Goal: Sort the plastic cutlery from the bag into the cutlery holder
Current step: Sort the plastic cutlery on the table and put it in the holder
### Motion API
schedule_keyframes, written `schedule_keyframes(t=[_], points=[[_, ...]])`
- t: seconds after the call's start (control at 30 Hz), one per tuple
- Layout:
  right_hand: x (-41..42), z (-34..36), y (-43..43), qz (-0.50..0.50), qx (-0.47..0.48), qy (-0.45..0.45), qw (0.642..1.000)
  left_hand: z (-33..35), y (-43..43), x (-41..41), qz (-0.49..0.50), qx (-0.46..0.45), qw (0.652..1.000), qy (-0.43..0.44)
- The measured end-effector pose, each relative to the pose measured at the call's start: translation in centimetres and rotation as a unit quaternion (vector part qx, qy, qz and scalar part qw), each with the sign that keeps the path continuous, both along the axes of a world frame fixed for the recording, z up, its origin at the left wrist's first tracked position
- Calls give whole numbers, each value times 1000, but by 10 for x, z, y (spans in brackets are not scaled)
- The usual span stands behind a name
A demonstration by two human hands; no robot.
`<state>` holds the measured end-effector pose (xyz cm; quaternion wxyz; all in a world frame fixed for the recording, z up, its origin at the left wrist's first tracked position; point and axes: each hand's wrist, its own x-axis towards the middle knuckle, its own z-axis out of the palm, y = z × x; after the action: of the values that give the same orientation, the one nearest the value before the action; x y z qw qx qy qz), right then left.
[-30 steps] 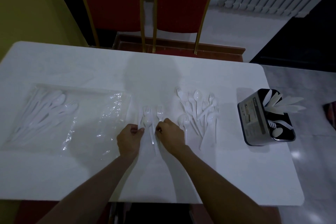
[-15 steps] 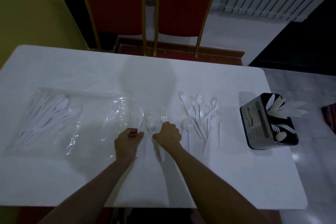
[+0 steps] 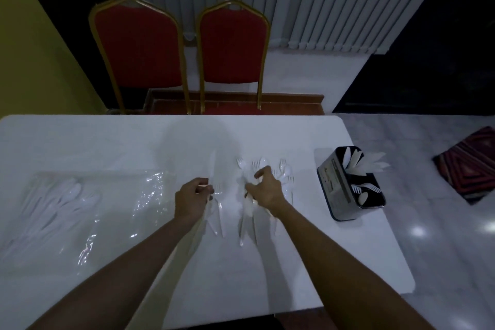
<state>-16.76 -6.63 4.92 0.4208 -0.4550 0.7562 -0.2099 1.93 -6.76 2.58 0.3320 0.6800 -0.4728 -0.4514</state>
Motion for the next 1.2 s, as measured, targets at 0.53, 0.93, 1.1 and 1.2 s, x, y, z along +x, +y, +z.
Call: schedule_keyframes(t=[0.53, 0.93, 1.1, 1.2], points=[[-255, 130, -17, -180, -262, -38, 947, 103, -59, -248, -129, -131, 977, 103], [-321, 53, -14, 19, -150, 181, 972, 53, -42, -324, -302, -176, 935, -57], [-316, 45, -12, -12, -123, 90, 988, 46, -40, -334, -365, -192, 899, -148], [-313, 43, -5, -40, -154, 67, 985, 40, -37, -330, -355, -210, 899, -149]])
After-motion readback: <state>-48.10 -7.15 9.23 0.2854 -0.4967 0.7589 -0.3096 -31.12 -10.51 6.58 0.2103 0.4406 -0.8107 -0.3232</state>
